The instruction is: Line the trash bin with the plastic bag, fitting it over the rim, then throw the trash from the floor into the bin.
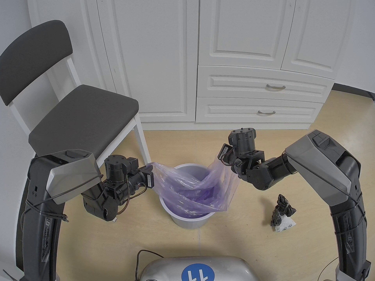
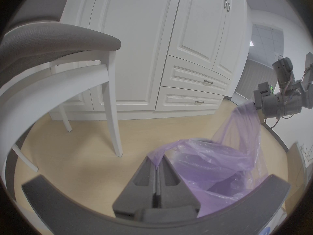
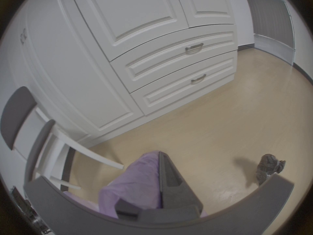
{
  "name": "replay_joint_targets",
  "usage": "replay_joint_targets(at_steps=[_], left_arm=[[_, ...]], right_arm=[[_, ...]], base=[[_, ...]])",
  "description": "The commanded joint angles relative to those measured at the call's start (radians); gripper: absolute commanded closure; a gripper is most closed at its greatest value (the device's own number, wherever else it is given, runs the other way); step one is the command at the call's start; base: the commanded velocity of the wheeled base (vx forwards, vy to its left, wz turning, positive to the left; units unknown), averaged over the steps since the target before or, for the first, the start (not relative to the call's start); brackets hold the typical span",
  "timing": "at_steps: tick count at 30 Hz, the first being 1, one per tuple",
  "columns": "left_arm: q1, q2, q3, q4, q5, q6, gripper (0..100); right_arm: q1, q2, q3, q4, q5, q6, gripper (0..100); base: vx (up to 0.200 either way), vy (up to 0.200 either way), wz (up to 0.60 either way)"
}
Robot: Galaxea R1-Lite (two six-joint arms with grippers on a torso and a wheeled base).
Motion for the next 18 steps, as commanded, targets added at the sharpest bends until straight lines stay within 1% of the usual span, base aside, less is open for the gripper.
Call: replay_joint_targets(at_steps=[1,5,8,9,11,12,14,18], left_arm=[[0.048,-0.022,0.012,0.014,-0.001,0.033,100],[0.061,-0.051,0.046,0.035,-0.015,0.046,100],[0.063,-0.074,0.069,0.074,-0.029,0.047,100],[0.068,-0.08,0.075,0.091,-0.042,0.047,100],[0.068,-0.078,0.076,0.095,-0.055,0.047,100],[0.068,-0.078,0.076,0.095,-0.055,0.047,100],[0.066,-0.06,0.067,0.094,-0.064,0.046,100],[0.055,-0.043,0.058,0.092,-0.065,0.035,100]], right_arm=[[-0.002,0.057,-0.074,0.124,-0.04,0.013,100],[0.047,0.046,-0.075,0.237,-0.027,0.073,100],[0.078,0.034,-0.074,0.295,0.003,0.101,100],[0.1,0.031,-0.072,0.315,0.017,0.13,100],[0.113,0.032,-0.072,0.317,0.028,0.156,100],[0.113,0.032,-0.072,0.317,0.028,0.156,100],[0.133,0.06,-0.077,0.308,0.058,0.193,100],[0.119,0.081,-0.093,0.308,0.06,0.198,100]], base=[[0.0,0.0,0.0],[0.0,0.0,0.0],[0.0,0.0,0.0],[0.0,0.0,0.0],[0.0,0.0,0.0],[0.0,0.0,0.0],[0.0,0.0,0.0],[0.0,0.0,0.0]])
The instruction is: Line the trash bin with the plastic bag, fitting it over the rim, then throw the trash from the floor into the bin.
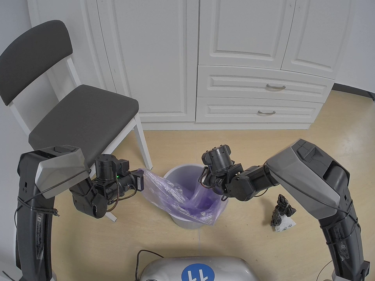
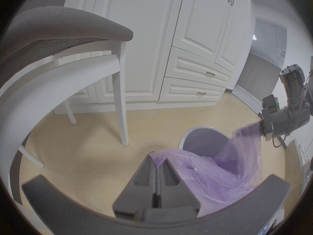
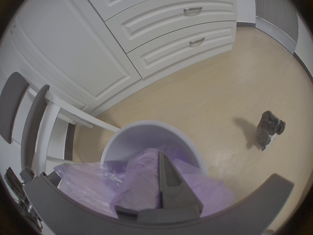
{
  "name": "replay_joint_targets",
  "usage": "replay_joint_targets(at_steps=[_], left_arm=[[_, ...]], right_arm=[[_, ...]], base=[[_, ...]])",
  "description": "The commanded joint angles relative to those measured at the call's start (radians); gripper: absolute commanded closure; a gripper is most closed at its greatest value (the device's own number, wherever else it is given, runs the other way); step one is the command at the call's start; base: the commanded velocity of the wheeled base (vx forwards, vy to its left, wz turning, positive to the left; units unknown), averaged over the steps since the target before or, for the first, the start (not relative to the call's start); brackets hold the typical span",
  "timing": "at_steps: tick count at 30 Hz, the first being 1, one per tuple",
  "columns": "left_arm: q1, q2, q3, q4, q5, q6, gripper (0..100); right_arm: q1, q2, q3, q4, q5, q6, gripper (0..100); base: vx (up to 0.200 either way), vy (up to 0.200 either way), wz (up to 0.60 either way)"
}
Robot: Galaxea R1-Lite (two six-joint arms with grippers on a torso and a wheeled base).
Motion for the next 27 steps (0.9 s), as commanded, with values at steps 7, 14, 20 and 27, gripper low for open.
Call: replay_joint_targets(at_steps=[7,14,20,27], left_arm=[[-0.018,0.013,-0.001,-0.001,-0.001,-0.008,100],[-0.039,0.017,0.033,0.008,-0.003,-0.005,100],[-0.031,-0.027,0.057,0.084,-0.026,0.002,100],[-0.002,-0.119,0.097,0.162,-0.087,0.012,100]], right_arm=[[-0.079,-0.038,-0.006,0.006,-0.005,-0.052,100],[-0.134,-0.105,0.135,-0.001,-0.012,-0.236,100],[-0.134,-0.167,0.304,-0.023,-0.008,-0.4,100],[-0.16,-0.246,0.528,-0.167,0.0,-0.632,100]], base=[[0.0,0.0,0.0],[0.0,0.0,0.0],[0.0,0.0,0.0],[0.0,0.0,0.0]])
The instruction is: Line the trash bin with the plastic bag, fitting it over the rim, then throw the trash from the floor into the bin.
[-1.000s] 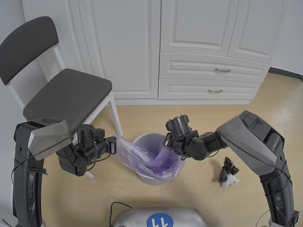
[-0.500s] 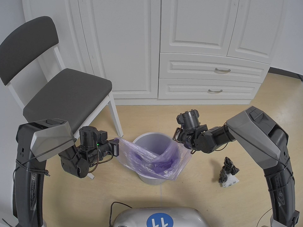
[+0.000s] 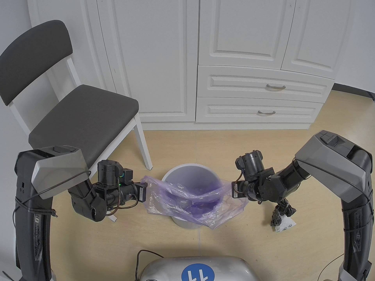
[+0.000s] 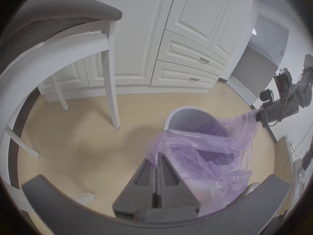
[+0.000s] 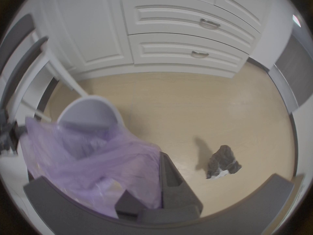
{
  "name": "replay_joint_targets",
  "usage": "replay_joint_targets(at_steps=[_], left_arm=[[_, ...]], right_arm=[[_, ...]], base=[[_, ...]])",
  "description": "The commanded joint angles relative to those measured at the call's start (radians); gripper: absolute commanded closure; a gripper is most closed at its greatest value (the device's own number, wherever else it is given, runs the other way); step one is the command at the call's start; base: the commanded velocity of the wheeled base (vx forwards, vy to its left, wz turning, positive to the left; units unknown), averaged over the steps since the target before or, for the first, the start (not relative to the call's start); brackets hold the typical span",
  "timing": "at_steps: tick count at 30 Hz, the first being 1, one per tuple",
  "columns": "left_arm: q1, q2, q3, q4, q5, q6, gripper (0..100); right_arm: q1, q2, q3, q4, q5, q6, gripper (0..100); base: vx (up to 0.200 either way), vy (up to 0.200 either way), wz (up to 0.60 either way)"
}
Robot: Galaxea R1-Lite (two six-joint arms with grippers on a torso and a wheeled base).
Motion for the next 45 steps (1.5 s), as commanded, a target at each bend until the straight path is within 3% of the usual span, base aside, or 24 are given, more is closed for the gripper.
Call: replay_joint_targets(at_steps=[1,6,12,18,34,41,45], left_arm=[[0.026,-0.094,0.035,0.051,-0.032,0.016,100],[0.057,-0.135,0.052,0.134,-0.043,0.097,100],[0.066,-0.189,0.066,0.196,-0.078,0.108,100],[0.066,-0.235,0.084,0.212,-0.078,0.117,100],[0.101,-0.334,0.075,0.555,-0.135,0.284,100],[0.093,-0.304,0.049,0.619,-0.135,0.301,100],[0.083,-0.193,-0.002,0.622,-0.137,0.294,100]], right_arm=[[-0.029,-0.102,0.189,-0.112,0.005,-0.163,100],[-0.055,-0.126,0.295,-0.246,0.006,-0.292,100],[-0.075,-0.166,0.36,-0.27,0.012,-0.364,100],[-0.098,-0.228,0.432,-0.27,0.097,-0.441,100],[-0.101,-0.254,0.519,-0.27,0.137,-0.559,100],[-0.087,-0.2,0.502,-0.273,0.137,-0.556,100],[-0.07,-0.094,0.452,-0.339,0.126,-0.529,100]], base=[[0.0,0.0,0.0],[0.0,0.0,0.0],[0.0,0.0,0.0],[0.0,0.0,0.0],[0.0,0.0,0.0],[0.0,0.0,0.0],[0.0,0.0,0.0]])
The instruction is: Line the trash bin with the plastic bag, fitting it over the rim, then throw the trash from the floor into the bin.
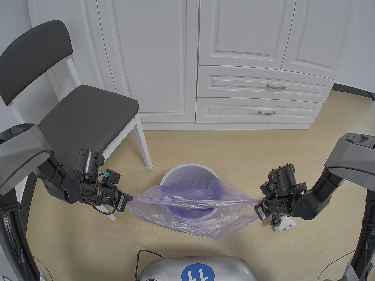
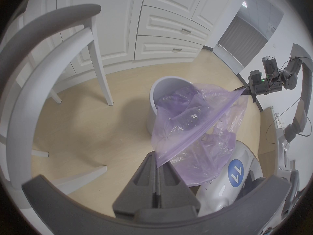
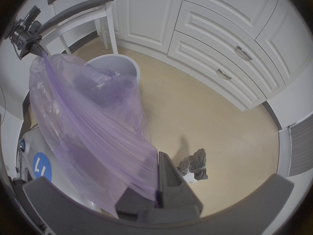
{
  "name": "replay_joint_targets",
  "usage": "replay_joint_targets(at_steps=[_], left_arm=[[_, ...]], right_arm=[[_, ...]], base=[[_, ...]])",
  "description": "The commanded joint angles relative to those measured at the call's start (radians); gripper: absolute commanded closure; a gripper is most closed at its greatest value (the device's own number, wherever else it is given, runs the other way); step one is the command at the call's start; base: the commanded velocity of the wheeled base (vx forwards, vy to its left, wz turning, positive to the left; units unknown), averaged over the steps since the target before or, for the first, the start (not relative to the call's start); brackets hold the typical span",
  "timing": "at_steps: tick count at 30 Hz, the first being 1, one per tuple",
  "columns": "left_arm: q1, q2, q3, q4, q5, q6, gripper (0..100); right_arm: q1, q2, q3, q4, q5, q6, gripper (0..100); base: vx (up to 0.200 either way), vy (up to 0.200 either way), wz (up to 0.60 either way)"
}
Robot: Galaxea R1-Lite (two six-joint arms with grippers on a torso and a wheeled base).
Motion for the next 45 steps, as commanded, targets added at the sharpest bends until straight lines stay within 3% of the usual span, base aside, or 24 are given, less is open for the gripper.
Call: replay_joint_targets(at_steps=[1,9,14,21,35,36,41,45], left_arm=[[-0.009,0.109,-0.052,0.003,-0.003,-0.008,100],[-0.014,0.22,-0.149,-0.026,0.008,-0.121,100],[-0.038,0.278,-0.15,-0.208,0.022,-0.221,100],[-0.067,0.307,-0.143,-0.348,0.103,-0.304,100],[-0.026,0.309,-0.117,-0.348,0.089,-0.225,100],[-0.026,0.304,-0.117,-0.348,0.088,-0.227,100],[-0.017,0.3,-0.111,-0.368,0.085,-0.225,100],[-0.015,0.303,-0.106,-0.422,0.075,-0.23,100]], right_arm=[[0.018,0.123,-0.049,-0.066,-0.007,0.03,100],[0.031,0.259,-0.168,-0.178,-0.015,0.17,100],[0.028,0.313,-0.25,-0.187,-0.015,0.26,100],[0.018,0.354,-0.25,-0.293,-0.012,0.262,100],[-0.005,0.363,-0.204,-0.296,0.001,0.199,100],[-0.005,0.36,-0.197,-0.298,0.001,0.19,0],[-0.013,0.32,-0.144,-0.304,0.002,0.15,0],[-0.016,0.251,-0.029,-0.365,0.065,0.07,0]], base=[[0.0,0.0,0.0],[0.0,0.0,0.0],[0.0,0.0,0.0],[0.0,0.0,0.0],[0.0,0.0,0.0],[0.0,0.0,0.0],[0.0,0.0,0.0],[0.0,0.0,0.0]])
